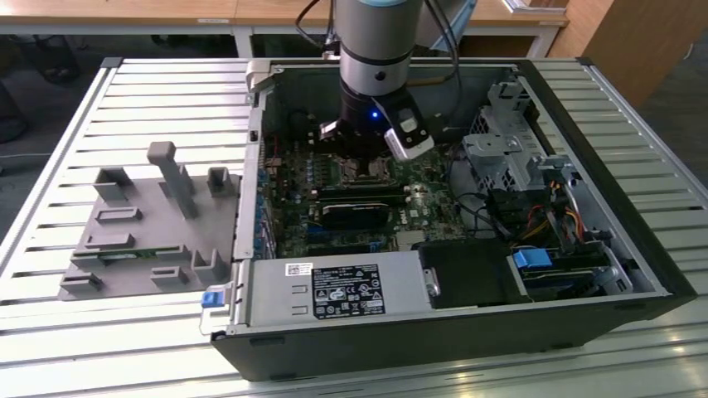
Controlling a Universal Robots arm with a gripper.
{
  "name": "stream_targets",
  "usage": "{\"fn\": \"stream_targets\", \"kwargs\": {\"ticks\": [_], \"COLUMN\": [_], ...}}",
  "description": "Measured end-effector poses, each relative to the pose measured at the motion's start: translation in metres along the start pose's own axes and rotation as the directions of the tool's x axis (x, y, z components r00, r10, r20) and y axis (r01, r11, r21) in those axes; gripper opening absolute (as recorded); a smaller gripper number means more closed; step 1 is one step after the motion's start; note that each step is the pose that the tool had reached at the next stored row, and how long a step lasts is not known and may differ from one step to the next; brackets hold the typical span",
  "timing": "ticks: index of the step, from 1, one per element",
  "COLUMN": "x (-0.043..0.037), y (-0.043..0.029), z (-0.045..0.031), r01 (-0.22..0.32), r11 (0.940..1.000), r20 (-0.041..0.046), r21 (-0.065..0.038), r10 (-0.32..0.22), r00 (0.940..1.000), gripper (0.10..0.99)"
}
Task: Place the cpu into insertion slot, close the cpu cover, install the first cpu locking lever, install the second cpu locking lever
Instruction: 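Install the second cpu locking lever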
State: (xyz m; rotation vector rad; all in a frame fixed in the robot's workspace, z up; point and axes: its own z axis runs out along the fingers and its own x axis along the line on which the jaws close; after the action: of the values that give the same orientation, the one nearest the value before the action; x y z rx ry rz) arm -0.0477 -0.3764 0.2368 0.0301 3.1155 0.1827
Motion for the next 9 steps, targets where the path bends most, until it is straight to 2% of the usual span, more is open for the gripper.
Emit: {"fn": "stream_targets", "kwargs": {"ticks": [3,7,9], "x": [0.0071,0.0092,0.0100], "y": [-0.0003,-0.0012,-0.0029], "z": [0.0011,0.0075,0.0093], "r01": [0.001,0.002,0.002], "r11": [1.0000,1.0000,1.0000], "r20": [0.0000,-0.0004,-0.0005], "r21": [0.000,-0.001,-0.007], "r10": [-0.001,-0.002,-0.002], "r00": [1.0000,1.0000,1.0000], "gripper": [0.106,0.106,0.106]}}
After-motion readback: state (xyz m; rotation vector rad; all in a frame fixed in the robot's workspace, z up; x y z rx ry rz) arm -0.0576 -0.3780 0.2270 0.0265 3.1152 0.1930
